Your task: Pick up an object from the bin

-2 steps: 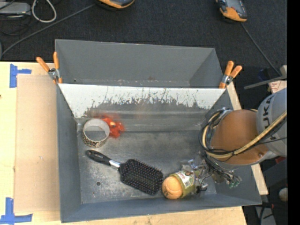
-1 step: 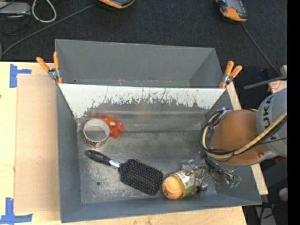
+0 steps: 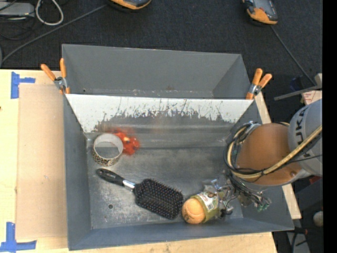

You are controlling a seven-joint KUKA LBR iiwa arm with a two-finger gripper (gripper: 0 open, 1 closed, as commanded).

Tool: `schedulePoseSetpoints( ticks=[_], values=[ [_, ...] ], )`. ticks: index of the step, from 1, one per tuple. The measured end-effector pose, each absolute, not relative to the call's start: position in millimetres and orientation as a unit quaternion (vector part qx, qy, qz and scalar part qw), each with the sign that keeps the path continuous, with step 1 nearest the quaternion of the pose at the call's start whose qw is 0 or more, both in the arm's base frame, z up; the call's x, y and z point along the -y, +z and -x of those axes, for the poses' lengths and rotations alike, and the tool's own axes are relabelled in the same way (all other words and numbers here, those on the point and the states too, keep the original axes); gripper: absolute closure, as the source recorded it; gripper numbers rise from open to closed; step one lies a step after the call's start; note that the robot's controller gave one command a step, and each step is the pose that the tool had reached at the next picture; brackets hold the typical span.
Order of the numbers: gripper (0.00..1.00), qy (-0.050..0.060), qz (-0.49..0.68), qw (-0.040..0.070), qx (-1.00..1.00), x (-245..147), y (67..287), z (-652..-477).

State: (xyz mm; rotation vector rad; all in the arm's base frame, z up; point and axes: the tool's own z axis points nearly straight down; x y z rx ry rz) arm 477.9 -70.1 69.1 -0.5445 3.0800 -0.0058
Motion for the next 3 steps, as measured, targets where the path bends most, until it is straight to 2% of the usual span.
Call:
schedulePoseSetpoints(
  ticks=[1,2,3],
  values=[
    [1.0,-0.002,0.174,0.007,-0.985,70,69,-477.9],
    [1.0,-0.001,0.164,0.007,-0.986,66,231,-475.3],
    [1.0,-0.001,0.164,0.007,-0.986,66,231,-475.2]
  ],
)
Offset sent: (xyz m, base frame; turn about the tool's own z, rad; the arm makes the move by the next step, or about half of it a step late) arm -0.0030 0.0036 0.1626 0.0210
